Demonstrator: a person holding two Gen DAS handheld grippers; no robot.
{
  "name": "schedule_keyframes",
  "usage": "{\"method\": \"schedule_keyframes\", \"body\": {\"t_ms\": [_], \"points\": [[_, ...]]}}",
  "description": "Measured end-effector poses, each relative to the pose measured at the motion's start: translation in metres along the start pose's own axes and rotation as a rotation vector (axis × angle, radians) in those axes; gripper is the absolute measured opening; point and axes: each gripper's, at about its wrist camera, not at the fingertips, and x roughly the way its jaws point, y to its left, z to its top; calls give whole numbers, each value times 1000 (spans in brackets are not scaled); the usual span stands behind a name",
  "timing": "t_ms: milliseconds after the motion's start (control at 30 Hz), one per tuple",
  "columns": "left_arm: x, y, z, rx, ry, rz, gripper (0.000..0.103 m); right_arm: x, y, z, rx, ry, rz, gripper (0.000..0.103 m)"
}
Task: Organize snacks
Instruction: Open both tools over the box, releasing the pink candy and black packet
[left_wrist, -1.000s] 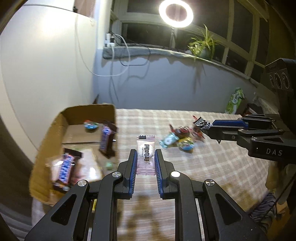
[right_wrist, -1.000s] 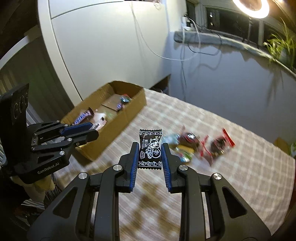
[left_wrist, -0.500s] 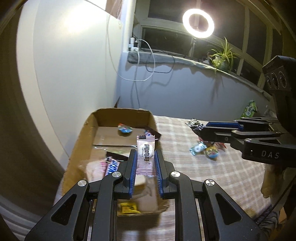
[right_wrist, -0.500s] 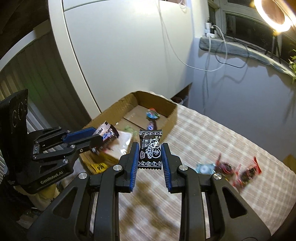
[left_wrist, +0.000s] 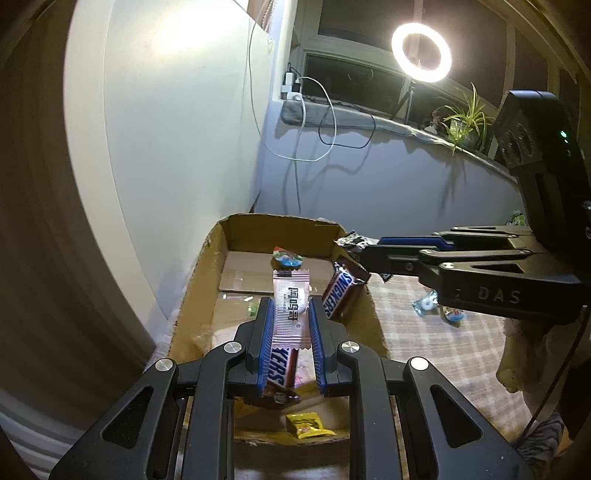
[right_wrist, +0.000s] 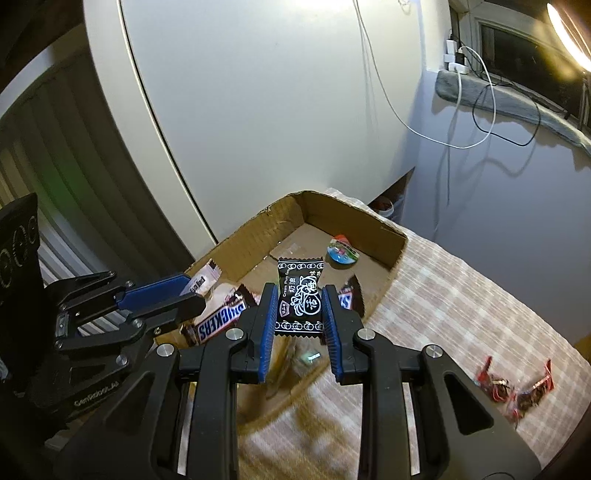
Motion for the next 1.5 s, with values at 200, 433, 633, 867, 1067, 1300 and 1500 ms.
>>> {"method": "schedule_keyframes", "body": {"t_ms": [200, 433, 633, 867, 1067, 1300, 1500], "points": [[8, 7, -1, -8, 11, -3, 17, 19, -1, 8, 1, 22, 18, 25], [13, 11, 0, -13, 19, -1, 17, 31, -3, 13, 9, 33, 31, 25], [15, 11, 1, -13, 18, 3, 19, 35, -3, 15, 7, 35, 33, 25], [16, 11, 0, -8, 16, 12, 38, 32, -6, 17, 10, 11, 9, 73], [14, 7, -1, 6, 5, 20, 68, 23, -11, 20, 32, -28, -17, 92], [14, 3, 0, 12, 14, 31, 75, 21, -13, 19, 34, -31, -29, 96], [12, 0, 1, 6, 13, 29, 76, 13, -13, 16, 27, -38, -35, 96]]}}
